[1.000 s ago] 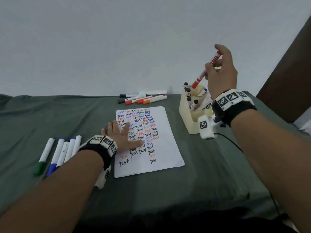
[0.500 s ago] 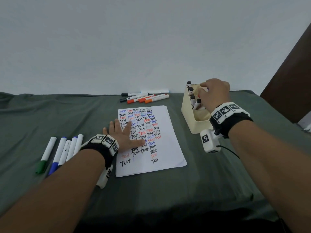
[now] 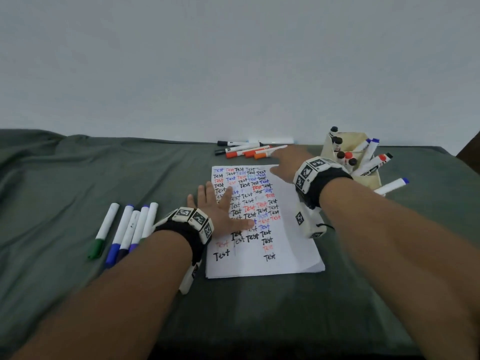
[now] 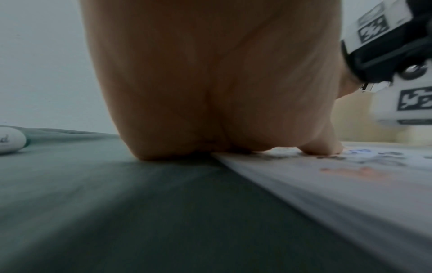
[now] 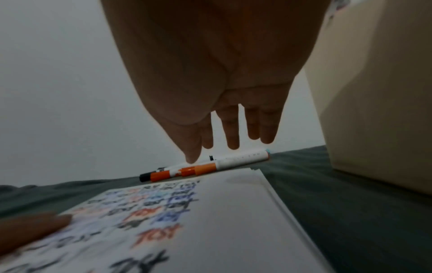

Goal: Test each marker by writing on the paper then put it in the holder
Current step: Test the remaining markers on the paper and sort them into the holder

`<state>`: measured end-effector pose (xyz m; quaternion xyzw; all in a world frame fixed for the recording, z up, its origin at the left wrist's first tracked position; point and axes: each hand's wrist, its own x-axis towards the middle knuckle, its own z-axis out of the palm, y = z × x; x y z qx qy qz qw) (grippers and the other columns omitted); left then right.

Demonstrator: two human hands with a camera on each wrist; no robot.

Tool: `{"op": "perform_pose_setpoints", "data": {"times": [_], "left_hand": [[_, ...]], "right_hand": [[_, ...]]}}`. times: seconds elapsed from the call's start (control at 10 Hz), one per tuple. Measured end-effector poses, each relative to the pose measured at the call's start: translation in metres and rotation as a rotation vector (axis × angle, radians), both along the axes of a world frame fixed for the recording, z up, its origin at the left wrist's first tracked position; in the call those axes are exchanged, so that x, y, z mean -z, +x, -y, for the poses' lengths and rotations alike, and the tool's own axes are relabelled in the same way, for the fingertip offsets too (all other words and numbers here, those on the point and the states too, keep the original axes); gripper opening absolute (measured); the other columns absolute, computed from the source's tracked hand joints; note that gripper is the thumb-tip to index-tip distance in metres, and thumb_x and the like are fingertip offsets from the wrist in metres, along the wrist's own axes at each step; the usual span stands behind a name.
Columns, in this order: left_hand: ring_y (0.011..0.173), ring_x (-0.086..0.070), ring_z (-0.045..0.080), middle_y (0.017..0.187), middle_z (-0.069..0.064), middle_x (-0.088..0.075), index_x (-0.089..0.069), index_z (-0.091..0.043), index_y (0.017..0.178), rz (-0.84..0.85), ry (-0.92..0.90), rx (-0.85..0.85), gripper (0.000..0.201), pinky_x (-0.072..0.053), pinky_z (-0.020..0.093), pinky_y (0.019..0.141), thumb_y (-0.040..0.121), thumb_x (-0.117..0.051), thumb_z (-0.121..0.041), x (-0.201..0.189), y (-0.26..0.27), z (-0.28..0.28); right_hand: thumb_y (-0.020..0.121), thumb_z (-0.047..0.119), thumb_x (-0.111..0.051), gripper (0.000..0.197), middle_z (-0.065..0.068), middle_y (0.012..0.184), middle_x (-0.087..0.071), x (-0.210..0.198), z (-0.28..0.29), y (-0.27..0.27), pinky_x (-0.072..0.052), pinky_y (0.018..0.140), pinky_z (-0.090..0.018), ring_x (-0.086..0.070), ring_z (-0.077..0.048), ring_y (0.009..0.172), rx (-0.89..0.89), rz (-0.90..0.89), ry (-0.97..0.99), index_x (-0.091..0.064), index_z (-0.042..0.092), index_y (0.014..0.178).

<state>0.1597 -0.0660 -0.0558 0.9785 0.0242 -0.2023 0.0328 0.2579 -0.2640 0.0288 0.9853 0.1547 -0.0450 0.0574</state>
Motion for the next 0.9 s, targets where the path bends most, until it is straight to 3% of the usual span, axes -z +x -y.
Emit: {"op": "perform_pose_setpoints", "data": {"times": [0.1,0.3,0.4,0.5,0.6,0.7,0.8,0.9], "left_hand": [[0.149,0.024,0.037,0.161,0.016,0.029,0.022,-0.037,0.154,0.01,0.0,0.002,0.12,0.009,0.062,0.118,0.064,-0.024,-0.102,0.001,-0.001,0.0],[0.148,0.028,0.036,0.16,0.015,0.032,0.025,-0.038,0.153,-0.012,-0.006,0.002,0.12,0.011,0.061,0.118,0.065,-0.027,-0.101,0.0,-0.001,0.0],[0.147,0.029,0.036,0.159,0.015,0.033,0.026,-0.039,0.152,-0.021,-0.01,0.004,0.119,0.011,0.061,0.118,0.065,-0.028,-0.101,-0.001,0.0,0.0],[0.147,0.03,0.035,0.159,0.015,0.034,0.026,-0.039,0.152,-0.025,-0.017,0.005,0.12,0.012,0.06,0.118,0.065,-0.029,-0.101,-0.001,0.0,0.0],[0.147,0.031,0.035,0.159,0.015,0.034,0.025,-0.039,0.152,-0.029,-0.02,0.005,0.12,0.013,0.06,0.118,0.065,-0.029,-0.101,-0.001,0.0,0.0],[0.147,0.031,0.035,0.159,0.015,0.034,0.025,-0.039,0.152,-0.026,-0.022,0.003,0.12,0.013,0.06,0.118,0.065,-0.029,-0.101,0.0,0.0,0.0],[0.147,0.031,0.035,0.159,0.015,0.034,0.025,-0.039,0.152,-0.024,-0.017,0.002,0.12,0.012,0.061,0.118,0.065,-0.029,-0.101,0.0,0.0,0.0],[0.147,0.03,0.035,0.16,0.015,0.033,0.025,-0.039,0.152,-0.019,-0.012,-0.001,0.12,0.013,0.06,0.118,0.065,-0.029,-0.101,0.0,0.0,0.0]], "right_hand": [[0.105,0.04,-0.046,0.044,-0.007,0.142,-0.058,0.02,-0.008,0.023,-0.04,0.108,-0.041,-0.054,-0.028,0.129,0.03,0.01,-0.06,-0.05,0.023,0.145],[0.099,0.065,-0.038,0.069,-0.019,0.158,-0.035,0.046,-0.01,0.068,-0.037,0.113,-0.051,-0.037,-0.041,0.142,0.112,-0.071,-0.038,-0.023,0.032,0.159],[0.098,0.069,-0.038,0.067,-0.017,0.155,-0.038,0.052,-0.013,0.074,-0.034,0.112,-0.049,-0.04,-0.038,0.141,0.105,-0.071,-0.07,-0.033,0.032,0.154],[0.097,0.056,-0.053,0.055,-0.013,0.136,-0.052,0.052,-0.013,0.076,-0.042,0.101,-0.042,-0.051,-0.034,0.125,0.106,0.014,-0.028,-0.047,0.02,0.138],[0.103,0.035,-0.049,0.035,-0.007,0.124,-0.057,0.048,-0.013,0.076,-0.042,0.098,-0.039,-0.054,-0.03,0.119,0.056,0.03,-0.097,-0.052,0.023,0.136],[0.107,0.032,-0.041,0.03,0.002,0.11,-0.061,0.042,-0.015,0.072,-0.039,0.104,-0.038,-0.058,-0.023,0.115,0.015,-0.005,-0.171,-0.059,0.027,0.131],[0.104,0.022,-0.045,0.022,-0.001,0.108,-0.062,0.04,-0.011,0.069,-0.042,0.098,-0.038,-0.053,-0.026,0.111,-0.019,0.053,-0.099,-0.059,0.021,0.121],[0.1,0.021,-0.057,0.018,-0.008,0.112,-0.054,0.033,-0.008,0.059,-0.046,0.084,-0.039,-0.051,-0.031,0.111,-0.042,0.157,0.143,-0.056,0.017,0.117]]}}
